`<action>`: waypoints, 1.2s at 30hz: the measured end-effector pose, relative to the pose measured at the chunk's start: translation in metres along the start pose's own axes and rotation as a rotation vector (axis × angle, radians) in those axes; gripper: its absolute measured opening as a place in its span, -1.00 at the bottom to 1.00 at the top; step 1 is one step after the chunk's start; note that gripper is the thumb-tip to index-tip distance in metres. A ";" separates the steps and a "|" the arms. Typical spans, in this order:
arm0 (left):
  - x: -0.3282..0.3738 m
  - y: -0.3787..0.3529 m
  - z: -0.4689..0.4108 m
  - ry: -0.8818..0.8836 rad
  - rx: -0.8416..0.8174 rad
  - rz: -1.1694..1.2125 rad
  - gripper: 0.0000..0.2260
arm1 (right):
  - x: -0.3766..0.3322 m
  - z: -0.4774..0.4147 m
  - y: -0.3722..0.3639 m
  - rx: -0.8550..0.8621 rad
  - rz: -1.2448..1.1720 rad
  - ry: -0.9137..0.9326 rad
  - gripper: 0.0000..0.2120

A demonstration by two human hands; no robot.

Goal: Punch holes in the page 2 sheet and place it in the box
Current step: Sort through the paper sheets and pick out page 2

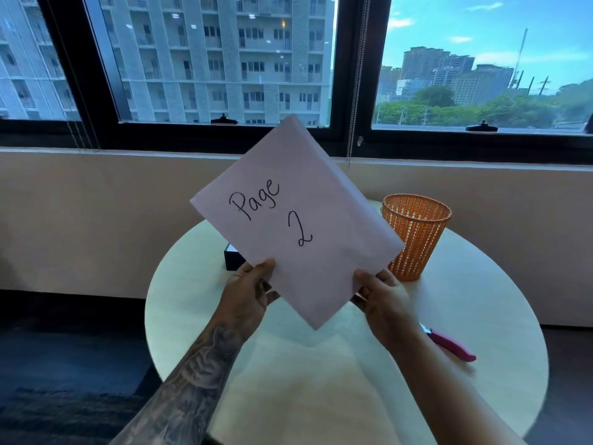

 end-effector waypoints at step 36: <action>0.056 0.016 0.005 -0.385 0.066 -0.482 -0.78 | -0.060 0.011 0.021 0.116 0.331 0.393 -0.74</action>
Point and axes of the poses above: each hand's wrist, its own z-axis away from the middle knuckle, its own y-axis out of the back of the hand, x = y × z, the point moved 10 cm from there along -z, towards the middle knuckle, and after that the axes turned 5 degrees about x, right-handed, at the moved point
